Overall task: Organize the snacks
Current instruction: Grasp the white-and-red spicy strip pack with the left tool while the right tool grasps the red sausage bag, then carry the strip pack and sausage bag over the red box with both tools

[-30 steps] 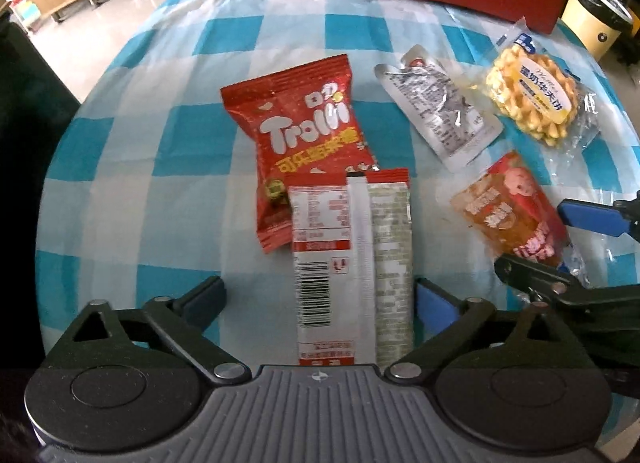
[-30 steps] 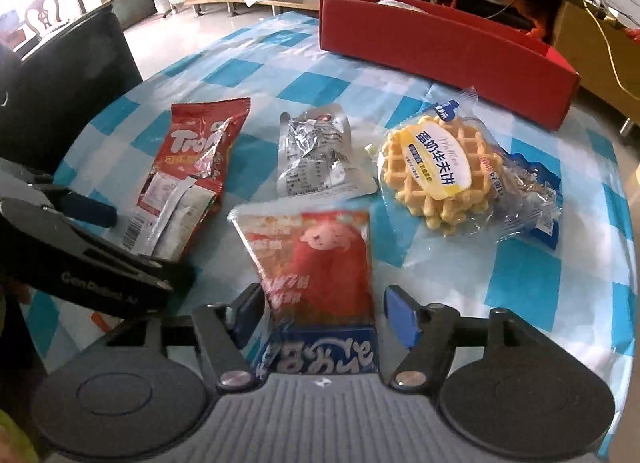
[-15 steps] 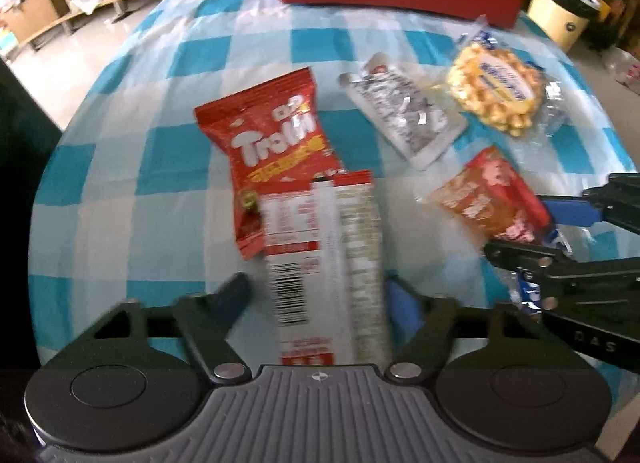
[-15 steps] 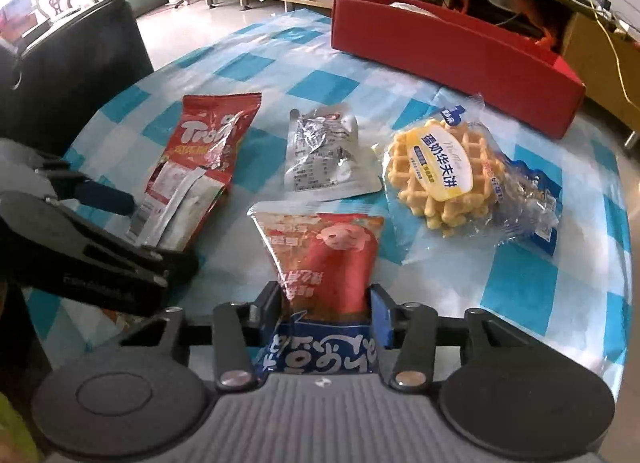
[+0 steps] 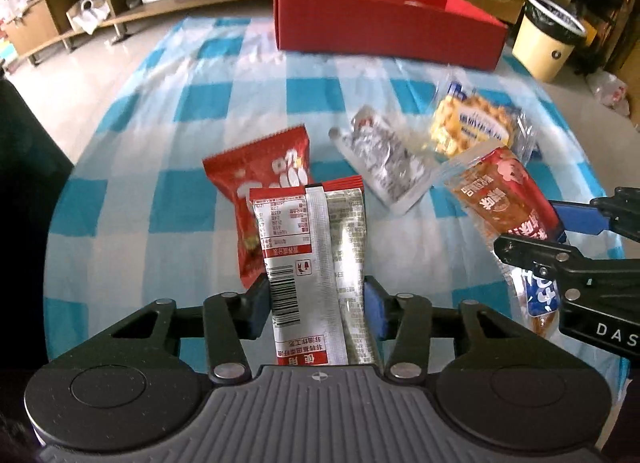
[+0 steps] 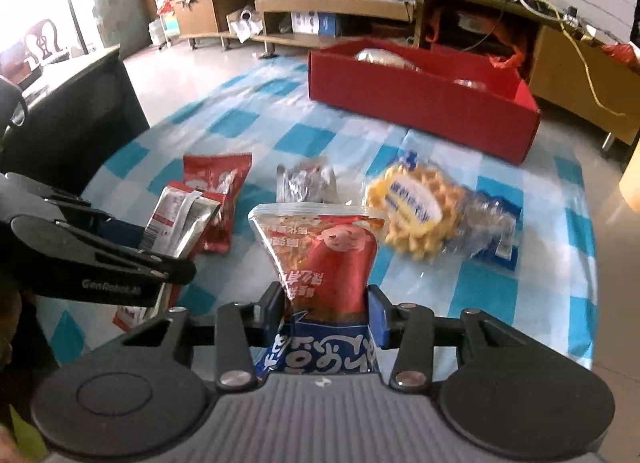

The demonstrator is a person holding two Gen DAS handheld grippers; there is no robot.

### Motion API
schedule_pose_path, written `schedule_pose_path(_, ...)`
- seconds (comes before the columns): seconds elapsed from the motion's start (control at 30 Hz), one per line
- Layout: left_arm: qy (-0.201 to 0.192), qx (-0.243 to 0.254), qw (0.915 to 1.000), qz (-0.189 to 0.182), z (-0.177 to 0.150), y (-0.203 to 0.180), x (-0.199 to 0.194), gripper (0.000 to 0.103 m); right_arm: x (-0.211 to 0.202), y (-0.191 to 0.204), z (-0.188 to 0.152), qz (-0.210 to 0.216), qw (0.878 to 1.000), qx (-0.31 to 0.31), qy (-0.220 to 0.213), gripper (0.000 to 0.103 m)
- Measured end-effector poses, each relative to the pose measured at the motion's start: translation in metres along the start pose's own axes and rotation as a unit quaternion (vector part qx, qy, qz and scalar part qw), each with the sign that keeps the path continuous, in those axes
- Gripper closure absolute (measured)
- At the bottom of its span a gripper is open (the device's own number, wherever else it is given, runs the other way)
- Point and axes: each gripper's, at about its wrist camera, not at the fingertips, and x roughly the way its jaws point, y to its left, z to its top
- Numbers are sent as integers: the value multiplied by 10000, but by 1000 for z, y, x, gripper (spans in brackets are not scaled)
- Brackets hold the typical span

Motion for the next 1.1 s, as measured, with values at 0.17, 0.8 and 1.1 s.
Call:
schedule_pose_path(0.17,-134,52,9999,65,5,-2,-5,48,-5,2,6,1,10000,-24,-77,63)
schedule_pose_path(0.8,-1098,135,9938,78,95,-13,-38,48,-39,-16,86,-260,9962,-124,-817,63)
schedule_pose_path(1.1,-1216,203,9923,73,123,-22,-40,47,-44,-24,118,-383,9940,-117,-1021,63)
